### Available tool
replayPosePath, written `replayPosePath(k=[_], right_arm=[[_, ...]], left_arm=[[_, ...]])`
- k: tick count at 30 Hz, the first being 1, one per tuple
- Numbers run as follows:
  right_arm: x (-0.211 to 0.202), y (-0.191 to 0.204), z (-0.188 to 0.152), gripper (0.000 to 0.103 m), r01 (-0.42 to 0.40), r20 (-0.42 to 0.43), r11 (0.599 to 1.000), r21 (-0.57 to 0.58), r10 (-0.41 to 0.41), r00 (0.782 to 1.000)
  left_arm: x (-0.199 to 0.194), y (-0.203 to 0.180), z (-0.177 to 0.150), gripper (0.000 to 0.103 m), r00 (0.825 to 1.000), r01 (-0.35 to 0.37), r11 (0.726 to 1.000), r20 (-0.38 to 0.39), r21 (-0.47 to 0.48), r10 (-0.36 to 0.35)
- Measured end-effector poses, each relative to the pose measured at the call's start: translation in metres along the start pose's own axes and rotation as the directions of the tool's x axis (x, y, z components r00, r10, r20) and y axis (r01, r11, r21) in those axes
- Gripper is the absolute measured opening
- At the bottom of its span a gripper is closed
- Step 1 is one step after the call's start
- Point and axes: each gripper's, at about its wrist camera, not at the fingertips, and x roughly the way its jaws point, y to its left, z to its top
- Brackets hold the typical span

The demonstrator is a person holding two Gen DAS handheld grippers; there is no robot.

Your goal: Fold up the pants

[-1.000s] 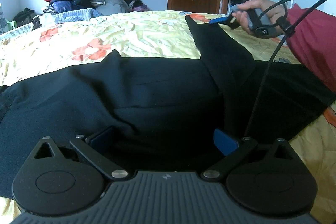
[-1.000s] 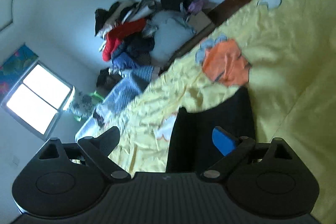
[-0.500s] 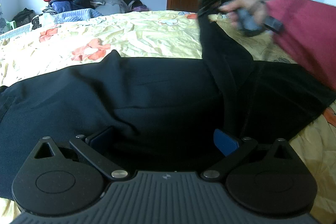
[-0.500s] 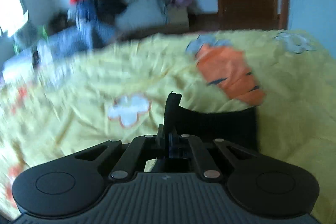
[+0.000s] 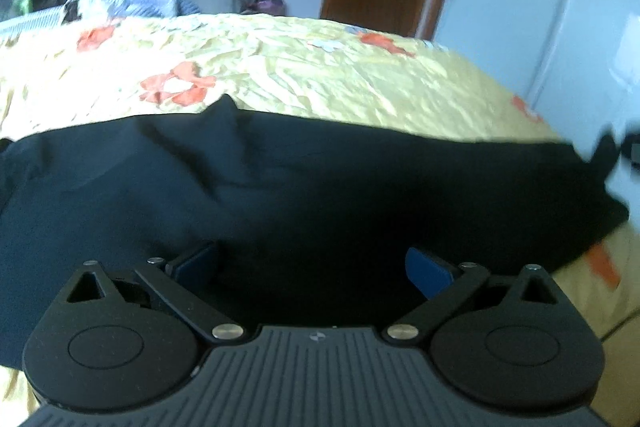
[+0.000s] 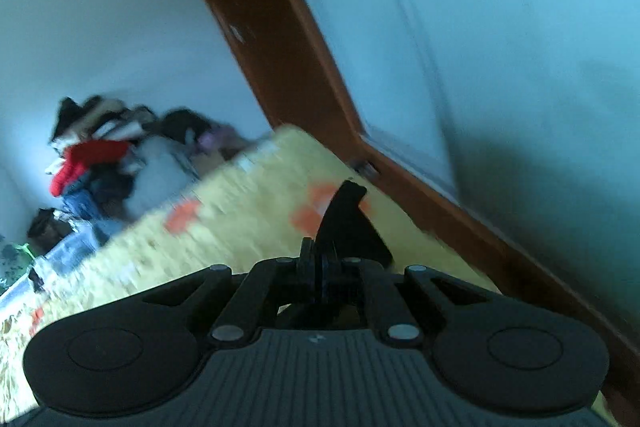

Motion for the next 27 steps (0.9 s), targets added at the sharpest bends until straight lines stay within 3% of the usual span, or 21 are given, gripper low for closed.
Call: replayPosePath(k=[3,6,8,11,13,15,18,22,24,25,26,27], right_arm=[[0.006,-0.017,-0.007,0.003,-0.059,-0.033,0.991,0.124,0.064,0.997],[-0.011,0.003,0.009,0.003,-0.200,0.070,0.974,0.109,0.193,0.979],[-0.032,0.014,0.018,0.003,-0.235,0.135,0.969,0.071,0.224,0.965],[-0.051,-0.009,0.007,0.003,-0.154,0.140,0.984,0.093,0.141,0.980],[-0.051,-0.040,-0.014,0.003,-0.050,0.072,0.991,0.124,0.041,0.997],[-0.049,-0.066,-0.036,0.004,0.026,0.002,0.988,0.151,-0.027,1.000],[-0.052,-0.088,-0.054,0.004,0.049,-0.018,0.979,0.199,-0.046,0.999],[-0.052,-0.081,-0.048,0.006,0.068,-0.041,0.979,0.190,-0.061,0.997],[-0.071,-0.078,-0.043,0.011,0.140,0.042,0.960,0.242,-0.154,0.987],[-0.083,-0.074,-0.043,0.022,0.196,0.112,0.946,0.259,-0.231,0.967],[-0.091,-0.060,-0.042,0.022,0.248,0.174,0.945,0.216,-0.287,0.942],[-0.092,-0.040,-0.039,0.022,0.238,0.204,0.965,0.113,-0.257,0.945]], left_arm=[[-0.007,0.011,0.012,0.099,1.000,-0.001,0.997,0.023,-0.078,0.002],[-0.019,0.014,0.022,0.101,0.996,-0.034,0.996,0.080,-0.087,0.041],[-0.023,0.015,0.026,0.101,0.992,-0.071,0.994,0.095,-0.082,0.079],[-0.016,0.020,0.026,0.101,0.994,-0.095,0.992,0.047,-0.081,0.099],[-0.006,0.023,0.024,0.101,0.995,-0.102,0.992,-0.003,-0.077,0.103],[0.002,0.024,0.022,0.099,0.992,-0.116,0.991,-0.050,-0.065,0.113],[0.002,0.023,0.017,0.100,0.990,-0.132,0.991,-0.053,-0.026,0.130],[-0.007,0.021,0.017,0.101,0.988,-0.151,0.988,-0.016,0.016,0.151],[-0.010,0.021,0.018,0.101,0.983,-0.185,0.982,0.005,0.028,0.185],[-0.010,0.021,0.019,0.101,0.980,-0.199,0.980,0.007,0.030,0.199],[-0.010,0.022,0.020,0.101,0.979,-0.203,0.979,0.001,0.032,0.203],[-0.008,0.023,0.022,0.101,0.979,-0.204,0.978,-0.008,0.033,0.204]])
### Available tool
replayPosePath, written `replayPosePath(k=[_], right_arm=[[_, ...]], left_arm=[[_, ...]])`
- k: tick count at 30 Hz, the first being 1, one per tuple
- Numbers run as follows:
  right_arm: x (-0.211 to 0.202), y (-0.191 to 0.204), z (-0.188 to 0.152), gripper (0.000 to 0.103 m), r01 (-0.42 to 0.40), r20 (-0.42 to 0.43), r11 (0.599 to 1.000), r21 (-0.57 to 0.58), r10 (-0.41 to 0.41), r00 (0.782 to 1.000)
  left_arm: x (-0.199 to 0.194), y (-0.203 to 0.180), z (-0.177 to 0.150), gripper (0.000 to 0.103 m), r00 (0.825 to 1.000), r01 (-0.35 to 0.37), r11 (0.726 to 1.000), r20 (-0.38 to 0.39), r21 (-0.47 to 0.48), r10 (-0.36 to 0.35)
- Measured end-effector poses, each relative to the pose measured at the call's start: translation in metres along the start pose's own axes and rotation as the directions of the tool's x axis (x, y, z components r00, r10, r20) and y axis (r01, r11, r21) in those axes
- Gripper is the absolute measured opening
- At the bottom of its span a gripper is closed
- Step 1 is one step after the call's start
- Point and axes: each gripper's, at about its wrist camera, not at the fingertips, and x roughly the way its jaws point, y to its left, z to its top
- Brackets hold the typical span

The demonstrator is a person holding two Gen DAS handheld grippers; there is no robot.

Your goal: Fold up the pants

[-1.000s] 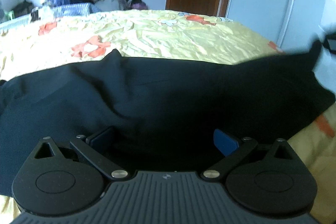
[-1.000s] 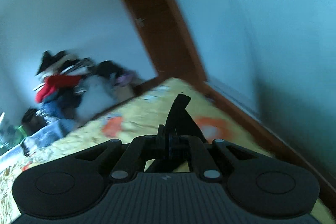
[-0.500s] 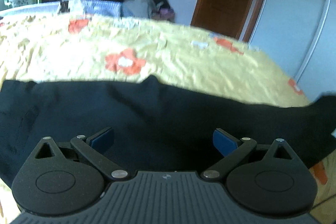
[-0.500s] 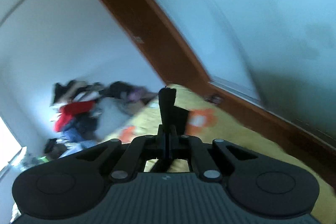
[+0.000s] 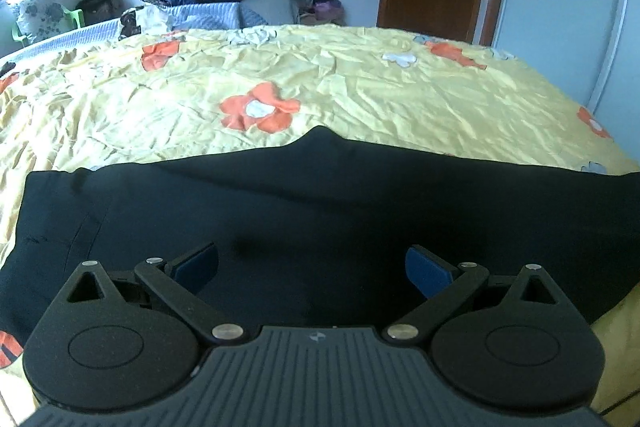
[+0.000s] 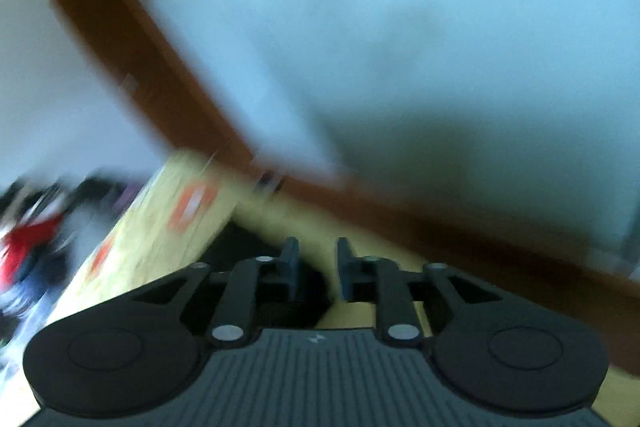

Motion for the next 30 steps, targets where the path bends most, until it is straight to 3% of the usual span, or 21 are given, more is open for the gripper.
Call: replayPosePath(k=[2,3,5,6,7,8,9,10,13,14,15,17,18,19,21,22,24,26,28,29,30], right_arm=[[0.006,0.052,-0.005,0.022,-0.197,-0.119,0.952,-0.233,0.173,0.978],[0.014,0.084,-0.013,0.025,-0.334,-0.265,0.883,-0.329,0.253,0.930],[0.028,0.140,-0.040,0.027,-0.572,-0.518,0.713,-0.406,0.337,0.786],[0.032,0.167,-0.059,0.027,-0.660,-0.624,0.612,-0.437,0.322,0.712],[0.035,0.191,-0.079,0.027,-0.711,-0.692,0.514,-0.480,0.277,0.667],[0.037,0.210,-0.097,0.027,-0.719,-0.711,0.438,-0.539,0.221,0.667],[0.038,0.225,-0.107,0.027,-0.705,-0.689,0.379,-0.599,0.203,0.695],[0.043,0.239,-0.111,0.028,-0.696,-0.682,0.363,-0.620,0.191,0.706],[0.069,0.263,-0.115,0.028,-0.635,-0.617,0.385,-0.669,0.189,0.764],[0.079,0.267,-0.115,0.028,-0.630,-0.608,0.422,-0.652,0.205,0.767],[0.086,0.268,-0.112,0.028,-0.613,-0.601,0.471,-0.635,0.198,0.774],[0.072,0.262,-0.101,0.028,-0.572,-0.541,0.492,-0.656,0.223,0.811],[0.057,0.254,-0.096,0.029,-0.579,-0.528,0.481,-0.658,0.253,0.811],[0.047,0.247,-0.093,0.029,-0.612,-0.552,0.460,-0.643,0.275,0.787],[0.038,0.243,-0.102,0.029,-0.705,-0.658,0.393,-0.590,0.271,0.702],[0.036,0.240,-0.110,0.029,-0.724,-0.688,0.372,-0.581,0.250,0.681],[0.043,0.239,-0.122,0.030,-0.718,-0.677,0.359,-0.596,0.255,0.690],[0.061,0.239,-0.114,0.030,-0.698,-0.648,0.463,-0.547,0.294,0.702],[0.073,0.240,-0.109,0.030,-0.613,-0.570,0.562,-0.555,0.279,0.773],[0.072,0.238,-0.103,0.030,-0.596,-0.558,0.582,-0.553,0.273,0.784],[0.062,0.231,-0.099,0.031,-0.613,-0.562,0.565,-0.552,0.292,0.774]], left_arm=[[0.001,0.001,0.004,0.100,1.000,-0.004,1.000,-0.008,-0.005,0.004],[0.001,0.001,0.007,0.100,1.000,-0.004,1.000,-0.005,-0.007,0.004],[0.002,-0.003,0.014,0.101,1.000,0.008,1.000,0.000,-0.002,-0.008],[0.003,-0.007,0.019,0.101,1.000,0.025,1.000,-0.006,0.012,-0.024],[0.007,-0.012,0.023,0.101,0.999,0.044,0.998,-0.022,0.035,-0.043],[0.012,-0.017,0.028,0.101,0.997,0.064,0.996,-0.038,0.060,-0.062],[0.019,-0.023,0.032,0.101,0.996,0.080,0.993,-0.051,0.084,-0.076],[0.026,-0.028,0.035,0.101,0.995,0.085,0.991,-0.060,0.102,-0.079],[0.056,-0.045,0.047,0.093,0.996,0.029,0.991,-0.093,0.128,-0.017],[0.059,-0.048,0.049,0.090,0.995,0.023,0.991,-0.103,0.131,-0.010],[0.058,-0.051,0.051,0.092,0.995,0.038,0.990,-0.101,0.136,-0.025],[0.051,-0.053,0.047,0.099,0.996,0.074,0.985,-0.062,0.156,-0.065],[0.051,-0.056,0.044,0.103,0.997,0.073,0.981,-0.036,0.181,-0.067],[0.055,-0.058,0.043,0.103,0.998,0.059,0.978,-0.023,0.201,-0.056],[0.073,-0.064,0.043,0.100,0.998,0.001,0.973,-0.056,0.229,0.012],[0.083,-0.066,0.045,0.102,0.996,-0.005,0.975,-0.082,0.223,0.023],[0.093,-0.062,0.047,0.103,0.998,0.016,0.984,-0.069,0.179,-0.004],[0.098,-0.057,0.050,0.102,0.997,-0.003,0.991,-0.072,0.134,0.013],[0.089,-0.050,0.054,0.097,0.997,-0.018,0.996,-0.075,0.089,0.025],[0.080,-0.046,0.053,0.098,0.998,-0.021,0.995,-0.058,0.094,0.026],[0.068,-0.042,0.049,0.099,0.999,-0.023,0.994,-0.033,0.109,0.027]])
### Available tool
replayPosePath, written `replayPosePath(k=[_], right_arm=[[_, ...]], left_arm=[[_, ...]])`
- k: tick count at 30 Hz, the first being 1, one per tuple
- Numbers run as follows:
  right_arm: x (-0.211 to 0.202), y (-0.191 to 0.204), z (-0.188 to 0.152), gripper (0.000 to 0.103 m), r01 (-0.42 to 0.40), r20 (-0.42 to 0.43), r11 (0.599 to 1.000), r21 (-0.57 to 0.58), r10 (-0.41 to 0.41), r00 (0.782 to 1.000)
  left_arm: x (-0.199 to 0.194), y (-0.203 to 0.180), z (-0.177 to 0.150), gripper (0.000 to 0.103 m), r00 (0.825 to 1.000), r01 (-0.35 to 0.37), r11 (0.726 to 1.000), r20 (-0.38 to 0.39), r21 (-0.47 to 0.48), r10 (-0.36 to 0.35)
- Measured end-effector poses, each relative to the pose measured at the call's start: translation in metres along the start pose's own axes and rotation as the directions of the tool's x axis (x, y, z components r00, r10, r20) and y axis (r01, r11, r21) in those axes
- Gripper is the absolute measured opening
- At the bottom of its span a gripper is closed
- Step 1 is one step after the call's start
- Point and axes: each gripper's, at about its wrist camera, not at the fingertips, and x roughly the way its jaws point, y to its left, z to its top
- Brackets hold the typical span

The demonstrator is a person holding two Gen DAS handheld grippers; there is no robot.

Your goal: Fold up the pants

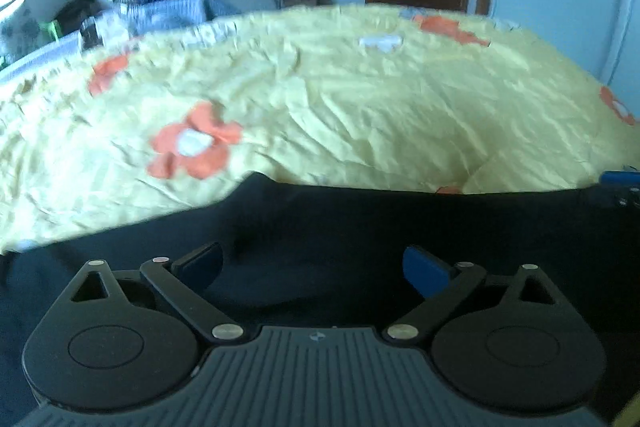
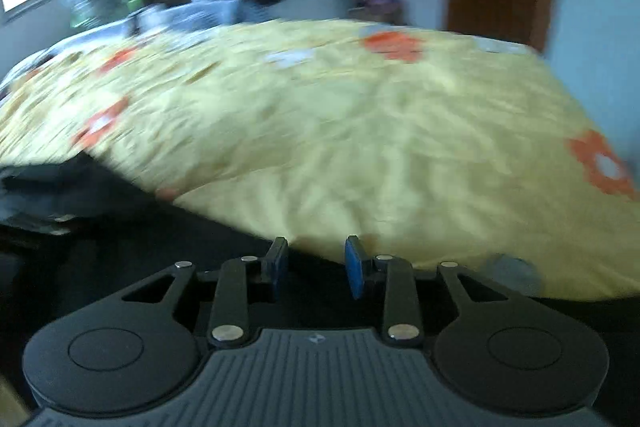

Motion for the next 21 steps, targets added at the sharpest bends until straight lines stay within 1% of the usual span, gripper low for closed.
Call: replayPosePath(k=[1,2,3,4,5,6,7,8,9,10,11,12,13,14,15,16,17,18,19,20,21], right_arm=[[-0.012,-0.001,-0.004,0.032,-0.011,0.001,0.999,-0.035,0.011,1.000],[-0.027,-0.005,-0.011,0.040,0.015,-0.004,0.997,-0.081,-0.015,1.000],[-0.044,-0.009,-0.021,0.047,0.081,-0.006,0.989,-0.125,-0.083,0.997],[-0.052,-0.017,-0.027,0.064,0.147,-0.014,0.977,-0.156,-0.151,0.988],[-0.058,-0.030,-0.033,0.072,0.207,-0.030,0.962,-0.179,-0.216,0.976],[-0.060,-0.045,-0.035,0.072,0.278,-0.047,0.944,-0.178,-0.290,0.956],[-0.058,-0.063,-0.037,0.072,0.334,-0.070,0.930,-0.154,-0.347,0.935],[-0.053,-0.082,-0.036,0.072,0.360,-0.096,0.926,-0.117,-0.371,0.924],[-0.045,-0.101,-0.035,0.072,0.355,-0.107,0.932,-0.066,-0.361,0.927],[-0.041,-0.116,-0.035,0.076,0.333,-0.091,0.943,0.001,-0.331,0.939],[-0.037,-0.128,-0.036,0.088,0.315,-0.074,0.946,0.078,-0.309,0.948],[-0.039,-0.138,-0.037,0.093,0.326,-0.067,0.935,0.141,-0.319,0.945],[-0.045,-0.142,-0.038,0.094,0.357,-0.057,0.917,0.178,-0.352,0.934],[-0.055,-0.140,-0.039,0.094,0.406,-0.045,0.892,0.199,-0.406,0.913],[-0.069,-0.133,-0.042,0.094,0.436,-0.013,0.875,0.209,-0.444,0.896],[-0.083,-0.128,-0.046,0.095,0.418,0.025,0.883,0.215,-0.433,0.901],[-0.093,-0.119,-0.051,0.095,0.362,0.050,0.907,0.216,-0.380,0.923],[-0.101,-0.111,-0.057,0.095,0.290,0.054,0.935,0.206,-0.307,0.950],[-0.107,-0.105,-0.065,0.095,0.249,0.053,0.949,0.194,-0.263,0.963],[-0.111,-0.100,-0.073,0.095,0.248,0.033,0.953,0.175,-0.258,0.966],[-0.110,-0.098,-0.082,0.095,0.308,-0.005,0.940,0.144,-0.311,0.950]], left_arm=[[-0.011,0.004,-0.005,0.099,1.000,-0.010,1.000,0.021,0.013,0.010],[-0.021,0.008,-0.012,0.100,0.999,-0.027,0.999,0.041,0.026,0.026],[-0.029,0.013,-0.019,0.101,0.997,-0.045,0.998,0.060,0.036,0.043],[-0.035,0.016,-0.025,0.101,0.996,-0.062,0.997,0.069,0.041,0.059],[-0.039,0.019,-0.029,0.101,0.995,-0.069,0.997,0.068,0.039,0.066],[-0.039,0.021,-0.032,0.101,0.996,-0.067,0.997,0.058,0.028,0.066],[-0.037,0.021,-0.033,0.101,0.997,-0.059,0.998,0.046,0.018,0.058],[-0.033,0.020,-0.032,0.101,0.998,-0.053,0.999,0.032,0.012,0.052],[-0.026,0.017,-0.032,0.101,0.998,-0.056,0.998,0.013,0.012,0.056],[-0.021,0.015,-0.033,0.102,0.998,-0.067,0.998,0.002,0.019,0.067],[-0.016,0.013,-0.034,0.103,0.996,-0.086,0.996,-0.002,0.029,0.086],[-0.016,0.012,-0.035,0.102,0.994,-0.109,0.994,0.001,0.032,0.109],[-0.020,0.014,-0.036,0.100,0.992,-0.124,0.992,0.008,0.025,0.124],[-0.024,0.018,-0.038,0.102,0.991,-0.135,0.991,0.018,0.016,0.134],[-0.030,0.022,-0.039,0.102,0.990,-0.139,0.990,0.033,0.008,0.139],[-0.035,0.025,-0.041,0.103,0.989,-0.140,0.990,0.048,0.001,0.139],[-0.036,0.029,-0.042,0.103,0.989,-0.139,0.990,0.055,-0.006,0.139],[-0.033,0.031,-0.042,0.103,0.989,-0.140,0.990,0.046,-0.009,0.140],[-0.029,0.031,-0.042,0.102,0.989,-0.144,0.990,0.025,-0.005,0.144],[-0.024,0.031,-0.041,0.099,0.988,-0.153,0.988,-0.011,-0.004,0.153],[-0.023,0.030,-0.040,0.097,0.989,-0.148,0.989,-0.027,-0.019,0.147]])
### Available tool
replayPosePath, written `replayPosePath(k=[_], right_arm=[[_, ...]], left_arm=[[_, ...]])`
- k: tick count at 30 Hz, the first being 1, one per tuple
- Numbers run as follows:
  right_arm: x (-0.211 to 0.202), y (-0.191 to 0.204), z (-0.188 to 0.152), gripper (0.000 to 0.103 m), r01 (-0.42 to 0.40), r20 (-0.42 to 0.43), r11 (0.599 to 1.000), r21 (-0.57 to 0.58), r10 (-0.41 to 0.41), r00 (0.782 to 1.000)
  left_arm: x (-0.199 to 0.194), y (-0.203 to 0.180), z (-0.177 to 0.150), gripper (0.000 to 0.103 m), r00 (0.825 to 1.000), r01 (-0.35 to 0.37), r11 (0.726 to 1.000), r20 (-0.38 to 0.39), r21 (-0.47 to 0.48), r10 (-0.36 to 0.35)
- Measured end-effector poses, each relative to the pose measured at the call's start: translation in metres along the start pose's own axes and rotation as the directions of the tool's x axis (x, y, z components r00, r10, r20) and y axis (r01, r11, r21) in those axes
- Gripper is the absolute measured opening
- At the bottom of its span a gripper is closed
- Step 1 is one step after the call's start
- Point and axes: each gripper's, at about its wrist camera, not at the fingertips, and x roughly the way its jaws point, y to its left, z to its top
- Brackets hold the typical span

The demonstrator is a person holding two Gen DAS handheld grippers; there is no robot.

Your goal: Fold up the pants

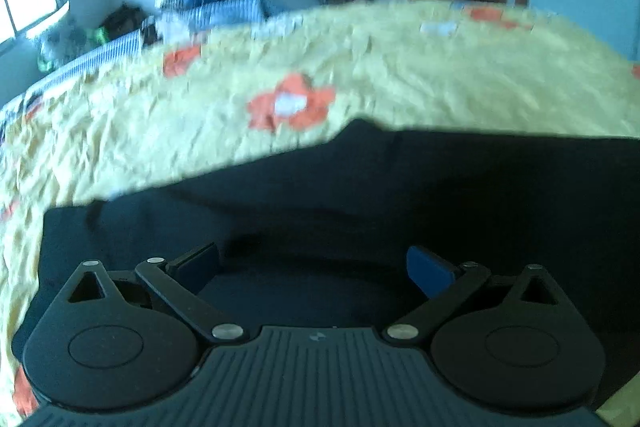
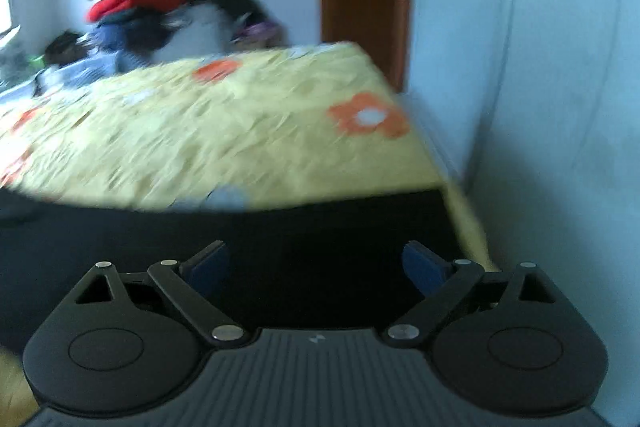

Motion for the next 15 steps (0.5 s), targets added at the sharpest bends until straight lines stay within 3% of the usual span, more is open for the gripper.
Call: replayPosePath(k=[1,2,3,4,5,6,8,9,10,15], right_arm=[[-0.001,0.000,-0.009,0.095,0.123,-0.012,0.992,-0.027,-0.123,0.992],[-0.006,-0.005,-0.016,0.095,0.239,0.000,0.971,-0.019,-0.239,0.971],[-0.019,-0.015,-0.023,0.095,0.299,0.029,0.953,0.044,-0.301,0.953],[-0.035,-0.028,-0.030,0.095,0.281,0.060,0.948,0.148,-0.293,0.954],[-0.053,-0.046,-0.038,0.095,0.195,0.105,0.937,0.289,-0.234,0.967],[-0.069,-0.066,-0.050,0.095,0.056,0.168,0.898,0.437,-0.142,0.975],[-0.079,-0.099,-0.072,0.095,-0.216,0.264,0.730,0.648,0.051,0.963],[-0.076,-0.106,-0.077,0.095,-0.285,0.280,0.665,0.690,0.118,0.953],[-0.073,-0.108,-0.081,0.095,-0.323,0.284,0.627,0.709,0.166,0.944],[-0.046,-0.096,-0.087,0.095,-0.354,0.241,0.575,0.737,0.266,0.933]], left_arm=[[-0.005,-0.001,0.000,0.098,1.000,0.021,1.000,0.009,-0.020,-0.021],[-0.012,-0.002,0.000,0.099,0.998,0.057,0.998,0.026,-0.033,-0.056],[-0.019,-0.005,0.000,0.099,0.994,0.098,0.995,0.047,-0.036,-0.096],[-0.026,-0.010,-0.001,0.100,0.990,0.129,0.991,0.064,-0.027,-0.127],[-0.030,-0.016,-0.003,0.101,0.987,0.147,0.989,0.074,-0.011,-0.146],[-0.034,-0.024,-0.004,0.101,0.984,0.160,0.987,0.077,0.015,-0.160],[-0.037,-0.039,-0.005,0.101,0.983,0.168,0.984,0.071,0.053,-0.172],[-0.040,-0.045,-0.007,0.101,0.981,0.176,0.982,0.074,0.068,-0.181],[-0.042,-0.048,-0.009,0.101,0.979,0.181,0.980,0.080,0.078,-0.187],[-0.052,-0.054,-0.017,0.101,0.978,0.173,0.978,0.092,0.116,-0.185]])
